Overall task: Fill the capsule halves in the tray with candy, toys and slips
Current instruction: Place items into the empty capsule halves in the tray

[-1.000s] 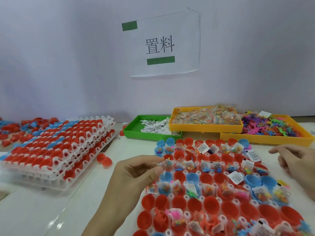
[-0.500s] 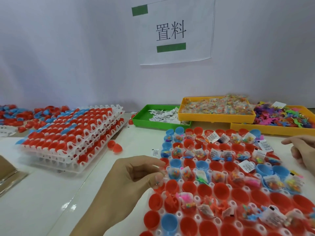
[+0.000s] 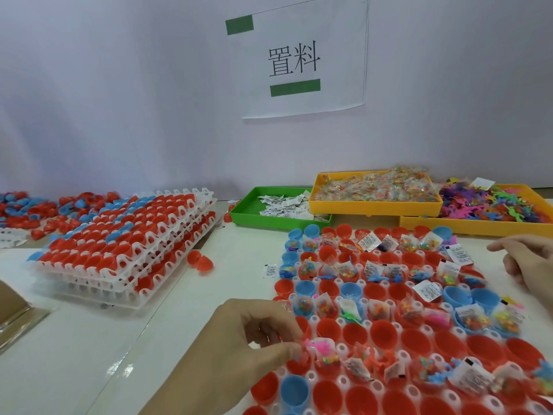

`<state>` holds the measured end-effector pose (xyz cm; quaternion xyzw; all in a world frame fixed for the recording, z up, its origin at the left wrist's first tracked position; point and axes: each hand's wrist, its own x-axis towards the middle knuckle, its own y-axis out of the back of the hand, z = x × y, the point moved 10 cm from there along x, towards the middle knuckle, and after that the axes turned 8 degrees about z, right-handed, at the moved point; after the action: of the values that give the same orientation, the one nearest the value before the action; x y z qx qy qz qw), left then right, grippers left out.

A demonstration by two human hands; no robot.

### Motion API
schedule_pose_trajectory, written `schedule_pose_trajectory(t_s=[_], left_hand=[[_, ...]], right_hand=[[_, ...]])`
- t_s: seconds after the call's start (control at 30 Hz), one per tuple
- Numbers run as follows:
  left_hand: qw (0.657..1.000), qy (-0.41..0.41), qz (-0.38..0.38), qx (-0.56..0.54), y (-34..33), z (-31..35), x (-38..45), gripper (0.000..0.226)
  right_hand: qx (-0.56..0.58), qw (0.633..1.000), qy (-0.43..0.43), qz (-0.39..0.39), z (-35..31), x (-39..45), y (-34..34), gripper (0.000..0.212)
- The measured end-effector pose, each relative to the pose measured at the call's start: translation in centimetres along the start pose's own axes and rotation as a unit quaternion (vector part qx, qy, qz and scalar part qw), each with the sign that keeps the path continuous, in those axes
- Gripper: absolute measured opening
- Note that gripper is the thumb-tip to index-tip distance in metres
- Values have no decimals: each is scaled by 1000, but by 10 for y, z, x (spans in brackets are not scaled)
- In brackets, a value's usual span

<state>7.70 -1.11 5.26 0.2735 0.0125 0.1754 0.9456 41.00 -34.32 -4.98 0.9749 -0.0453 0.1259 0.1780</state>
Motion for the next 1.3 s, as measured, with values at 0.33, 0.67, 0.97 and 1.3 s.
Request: schedule_pose_trajectory(t_s=[0.33,0.67,0.97,1.3], left_hand=[[994,25,50,90,1,-15,0,13],[995,60,34,69,-5,-15,1,13],[989,59,52,128,-3,-12,0,10],[979,46,52,193,-10,-5,-2,15]], right_hand=[[1,1000,3,0,6,4,-1,39],[1,1000,1,1,11,8,-1,39],[-3,1000,11,-1,13,9,-1,37],[-5,1000,12,0,11,8,-2,37]])
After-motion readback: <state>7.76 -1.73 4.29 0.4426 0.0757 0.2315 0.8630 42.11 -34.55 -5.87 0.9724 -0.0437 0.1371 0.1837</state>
